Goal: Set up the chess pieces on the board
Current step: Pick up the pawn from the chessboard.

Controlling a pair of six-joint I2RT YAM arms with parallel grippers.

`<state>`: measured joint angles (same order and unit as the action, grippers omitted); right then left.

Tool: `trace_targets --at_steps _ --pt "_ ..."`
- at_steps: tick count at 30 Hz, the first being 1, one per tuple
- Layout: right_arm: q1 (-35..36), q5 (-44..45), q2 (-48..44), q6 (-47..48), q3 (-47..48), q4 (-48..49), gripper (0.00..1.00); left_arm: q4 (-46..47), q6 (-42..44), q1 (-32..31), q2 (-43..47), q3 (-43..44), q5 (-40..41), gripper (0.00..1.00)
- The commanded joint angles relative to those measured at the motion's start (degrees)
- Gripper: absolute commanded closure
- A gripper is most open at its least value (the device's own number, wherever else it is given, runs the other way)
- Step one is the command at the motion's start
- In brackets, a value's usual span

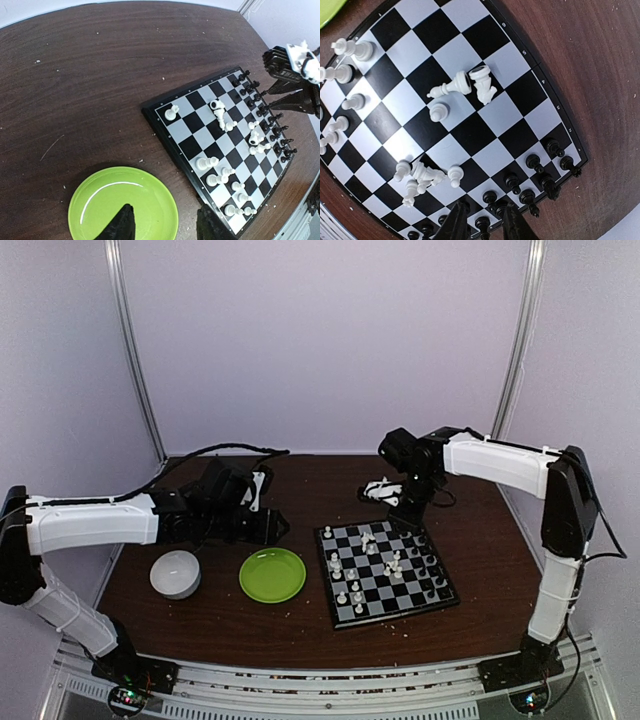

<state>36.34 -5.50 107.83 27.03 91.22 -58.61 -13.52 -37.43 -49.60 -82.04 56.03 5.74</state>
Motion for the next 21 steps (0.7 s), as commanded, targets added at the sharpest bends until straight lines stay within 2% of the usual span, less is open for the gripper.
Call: trace_targets --at_steps 1,11,21 --pt "-0.4 0.0 3.2 -1.3 3.1 -0.2 0.73 1.7 0.1 -0.3 -0.4 1.4 -0.5 0.57" --pt "-0.3 -7.0 12.0 -4.1 10.6 -1.1 0.71 2.0 0.1 -0.4 -0.9 1.6 -1.0 0.57" --pt "1.3 -11.0 11.8 -3.6 7.9 -1.2 0.65 2.6 0.0 -0.5 -2.1 1.9 -1.4 0.57"
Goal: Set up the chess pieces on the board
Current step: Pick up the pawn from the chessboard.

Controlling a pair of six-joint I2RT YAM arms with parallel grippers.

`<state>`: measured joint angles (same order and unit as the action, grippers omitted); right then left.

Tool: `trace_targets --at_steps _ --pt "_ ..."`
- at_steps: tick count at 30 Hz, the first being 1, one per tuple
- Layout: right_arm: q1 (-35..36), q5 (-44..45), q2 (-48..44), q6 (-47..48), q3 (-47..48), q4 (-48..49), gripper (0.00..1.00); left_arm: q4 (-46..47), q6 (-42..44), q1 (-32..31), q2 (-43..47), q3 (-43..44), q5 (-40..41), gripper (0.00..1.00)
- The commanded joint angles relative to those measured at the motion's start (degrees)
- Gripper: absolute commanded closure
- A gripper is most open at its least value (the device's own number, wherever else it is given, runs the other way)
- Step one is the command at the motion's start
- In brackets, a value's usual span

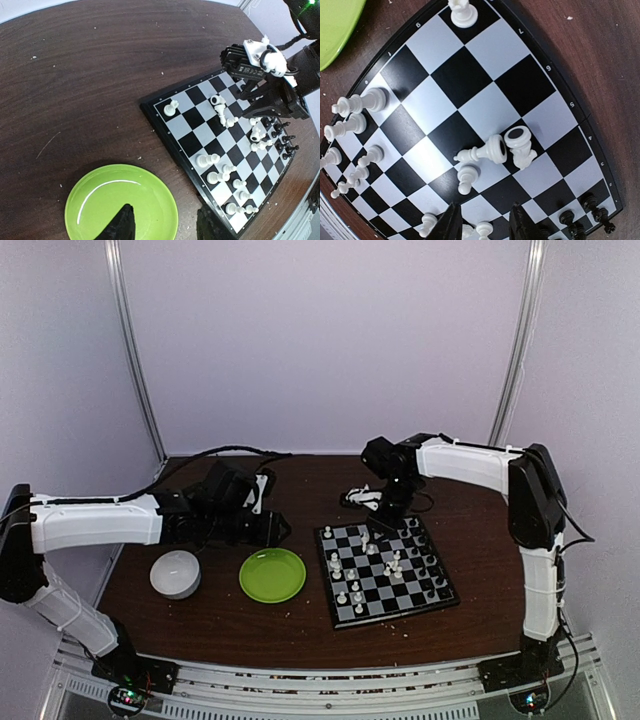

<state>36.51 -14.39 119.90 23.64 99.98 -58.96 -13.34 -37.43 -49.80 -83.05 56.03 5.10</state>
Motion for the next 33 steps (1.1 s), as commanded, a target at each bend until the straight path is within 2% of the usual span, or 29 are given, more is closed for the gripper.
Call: trace_targets --at_steps 1,5,9,23,33 --pt "1.2 -2.1 0.1 -0.2 -0.9 -0.9 0.64 2.4 0.1 -0.3 -1.2 2.1 -0.8 0.57" --pt "1.5 -1.8 1.5 -0.4 -0.2 -1.1 0.61 2.4 0.2 -0.4 -1.3 2.3 -0.8 0.57" --pt "1.5 -1.5 2.7 -0.8 0.7 -1.1 0.62 2.2 0.2 -0.3 -1.0 2.0 -0.7 0.57" --pt "1.5 -2.8 4.5 -1.4 3.1 -2.7 0.90 2.2 0.5 -0.4 -1.6 2.1 -0.7 0.57" --pt "3.4 -3.0 1.2 -1.3 4.5 -3.7 0.93 2.2 0.8 -0.3 -2.1 2.3 -1.0 0.57"
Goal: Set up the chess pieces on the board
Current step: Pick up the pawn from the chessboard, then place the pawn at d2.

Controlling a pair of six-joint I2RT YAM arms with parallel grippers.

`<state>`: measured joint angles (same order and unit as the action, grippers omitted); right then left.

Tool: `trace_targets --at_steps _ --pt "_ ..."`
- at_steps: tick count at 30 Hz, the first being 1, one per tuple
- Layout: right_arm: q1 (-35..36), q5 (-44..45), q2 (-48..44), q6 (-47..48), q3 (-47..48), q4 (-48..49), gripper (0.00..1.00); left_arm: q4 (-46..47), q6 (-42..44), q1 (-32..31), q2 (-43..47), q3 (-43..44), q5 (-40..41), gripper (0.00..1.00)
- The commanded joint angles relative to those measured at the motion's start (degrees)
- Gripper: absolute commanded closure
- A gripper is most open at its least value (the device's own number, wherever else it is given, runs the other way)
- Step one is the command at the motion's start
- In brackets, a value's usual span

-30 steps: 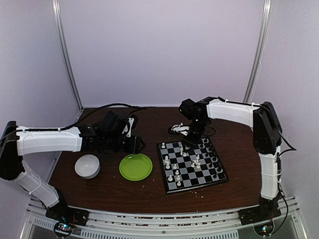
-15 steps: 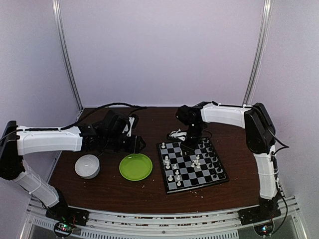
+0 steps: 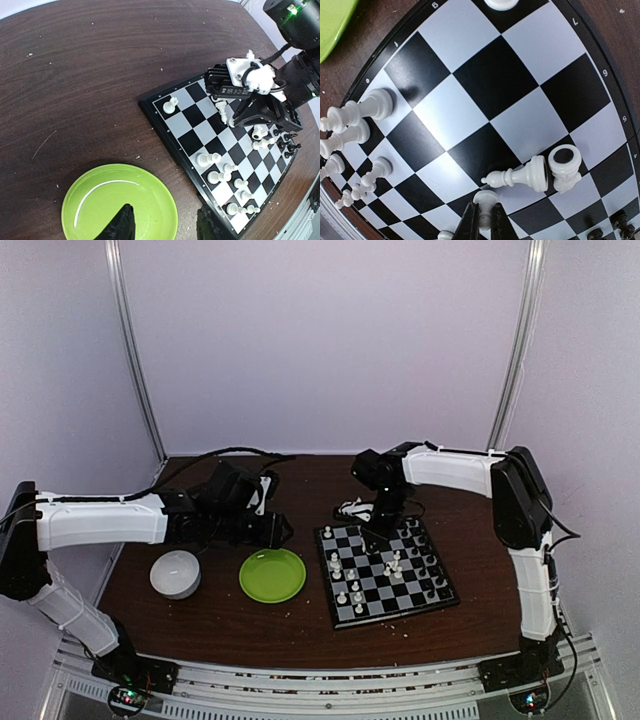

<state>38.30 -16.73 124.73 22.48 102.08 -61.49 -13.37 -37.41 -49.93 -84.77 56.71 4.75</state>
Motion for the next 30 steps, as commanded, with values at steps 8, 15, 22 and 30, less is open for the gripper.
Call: trace_targets --at_steps 8,15,22,30 --pt "6.1 -0.7 -0.7 1.0 4.9 -2.9 0.93 2.3 0.6 -0.3 0.1 0.9 -0.6 0.57" --pt "7.2 0.2 1.3 0.9 6.5 -3.5 0.92 2.5 0.3 -0.2 1.1 -0.3 -0.1 0.57" --pt "7.2 1.1 3.2 0.8 7.4 -3.7 0.91 3.2 0.1 -0.3 0.8 -0.7 -0.2 0.57" --pt "7.2 1.3 4.4 0.7 7.7 -3.4 0.90 3.0 0.2 -0.2 0.8 -0.9 -0.1 0.57"
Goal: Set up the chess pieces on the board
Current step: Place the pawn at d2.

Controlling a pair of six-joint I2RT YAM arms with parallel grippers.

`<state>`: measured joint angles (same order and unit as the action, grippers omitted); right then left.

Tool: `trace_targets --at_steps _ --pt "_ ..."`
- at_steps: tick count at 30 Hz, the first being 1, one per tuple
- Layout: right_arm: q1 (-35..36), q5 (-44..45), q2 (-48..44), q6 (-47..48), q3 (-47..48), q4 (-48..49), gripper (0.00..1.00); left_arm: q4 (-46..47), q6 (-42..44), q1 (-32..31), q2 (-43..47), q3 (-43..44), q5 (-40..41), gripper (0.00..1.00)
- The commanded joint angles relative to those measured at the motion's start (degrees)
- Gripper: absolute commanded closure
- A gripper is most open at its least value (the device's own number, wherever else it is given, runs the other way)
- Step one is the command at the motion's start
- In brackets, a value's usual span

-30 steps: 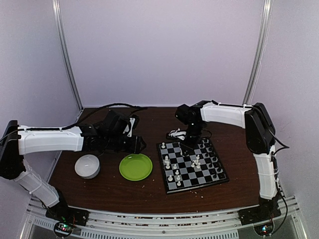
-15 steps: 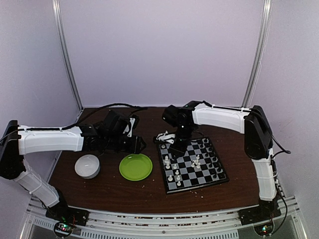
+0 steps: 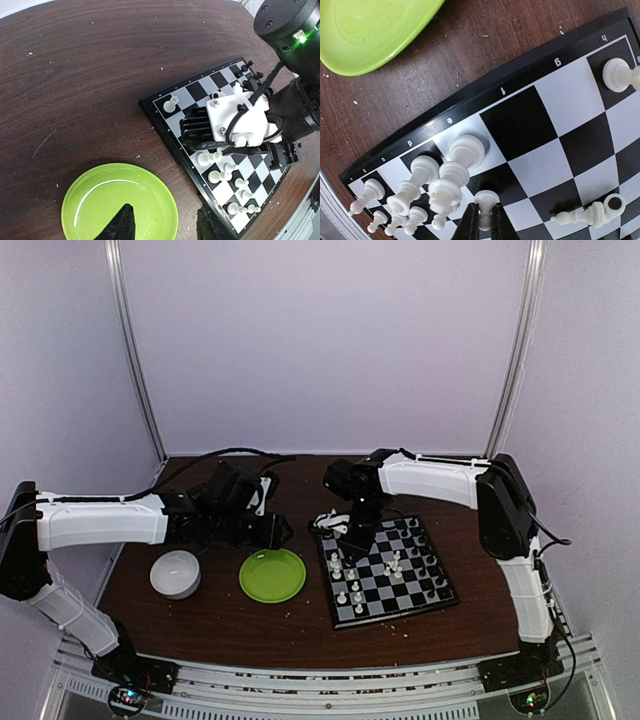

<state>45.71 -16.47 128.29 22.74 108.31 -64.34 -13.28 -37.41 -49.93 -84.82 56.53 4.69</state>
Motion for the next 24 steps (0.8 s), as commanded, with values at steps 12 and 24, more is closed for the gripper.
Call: trace_targets --at_steps 12,24 --pt "-0.2 1.7 1.4 0.1 1.4 0.0 0.87 3.1 0.5 -0.2 0.1 -0.3 -0.1 0.57" --pt "-0.2 1.2 1.4 -0.3 1.5 0.2 0.83 3.2 0.4 -0.2 -0.1 -0.6 -0.3 0.57"
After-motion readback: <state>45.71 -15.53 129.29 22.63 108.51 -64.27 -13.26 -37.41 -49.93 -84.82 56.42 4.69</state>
